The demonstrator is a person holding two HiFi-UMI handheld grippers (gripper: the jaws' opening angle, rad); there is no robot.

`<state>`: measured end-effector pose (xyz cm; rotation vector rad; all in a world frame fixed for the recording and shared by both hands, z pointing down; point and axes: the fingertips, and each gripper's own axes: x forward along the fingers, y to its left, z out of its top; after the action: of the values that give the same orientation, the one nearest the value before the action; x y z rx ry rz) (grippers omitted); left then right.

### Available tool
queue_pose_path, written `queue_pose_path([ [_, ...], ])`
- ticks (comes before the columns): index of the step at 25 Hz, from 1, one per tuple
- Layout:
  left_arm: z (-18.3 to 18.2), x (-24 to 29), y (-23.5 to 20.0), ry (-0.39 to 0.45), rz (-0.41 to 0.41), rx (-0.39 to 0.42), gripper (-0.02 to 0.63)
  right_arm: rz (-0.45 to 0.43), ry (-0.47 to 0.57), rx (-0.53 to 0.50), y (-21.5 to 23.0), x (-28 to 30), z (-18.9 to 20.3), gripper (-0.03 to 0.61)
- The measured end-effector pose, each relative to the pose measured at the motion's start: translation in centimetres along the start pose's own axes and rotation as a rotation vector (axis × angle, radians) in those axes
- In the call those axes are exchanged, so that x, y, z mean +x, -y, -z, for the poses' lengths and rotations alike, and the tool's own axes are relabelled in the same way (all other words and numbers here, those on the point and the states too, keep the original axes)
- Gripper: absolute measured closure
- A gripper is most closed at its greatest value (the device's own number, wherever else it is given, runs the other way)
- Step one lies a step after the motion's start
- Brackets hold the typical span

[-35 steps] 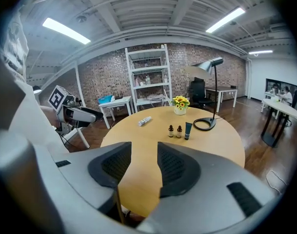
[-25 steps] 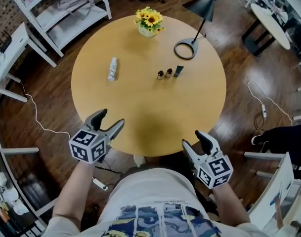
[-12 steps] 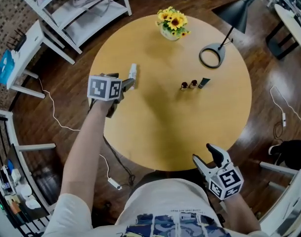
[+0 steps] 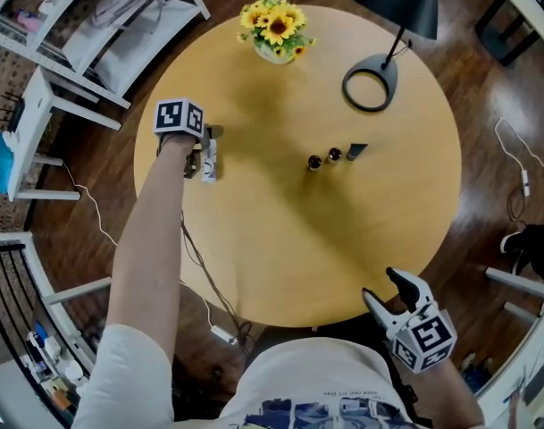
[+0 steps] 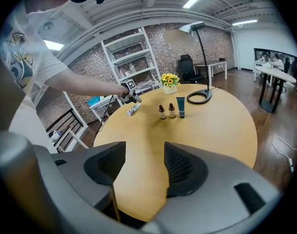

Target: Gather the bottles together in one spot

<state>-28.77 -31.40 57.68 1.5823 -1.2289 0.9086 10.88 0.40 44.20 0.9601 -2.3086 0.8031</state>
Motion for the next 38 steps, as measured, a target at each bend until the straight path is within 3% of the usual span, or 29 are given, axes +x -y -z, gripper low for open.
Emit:
queue_pose_path([
  [4,0.1,1.6,-1.7,-0.057,-0.062,0.01,0.338,0.006,0.0,0.021,1.5,0.4,-0.1,0.308],
  [8,1.0,2.8,-2.4,-0.106,-0.071,0.024,0.367,-0.005,-0.013,0.035,1.9,1.0,0.4,0.308],
  [11,0.8,3.2,-2.0,-0.114,-0.066,0.035,0.465,-0.012,-0.032,0.038,2.2,1.3,0.8,0.308],
  [17,1.0,3.0,-1.1,-0.11,-0.066,0.097,0.492,-0.006,-0.032,0.036,2.6,1.1,0.8,0.313],
  [27,-0.3,-2.9,1.2,0.147,-0.029,0.131,0.496,-0.036,-0.007,0.012,1.0,0.8,1.3,0.314],
  [38,2.3,-9.2,6.6,0.379,0.048,0.231,0.499,-0.054,0.03,-0.019,-2.8,-0.5,2.2,0.314],
])
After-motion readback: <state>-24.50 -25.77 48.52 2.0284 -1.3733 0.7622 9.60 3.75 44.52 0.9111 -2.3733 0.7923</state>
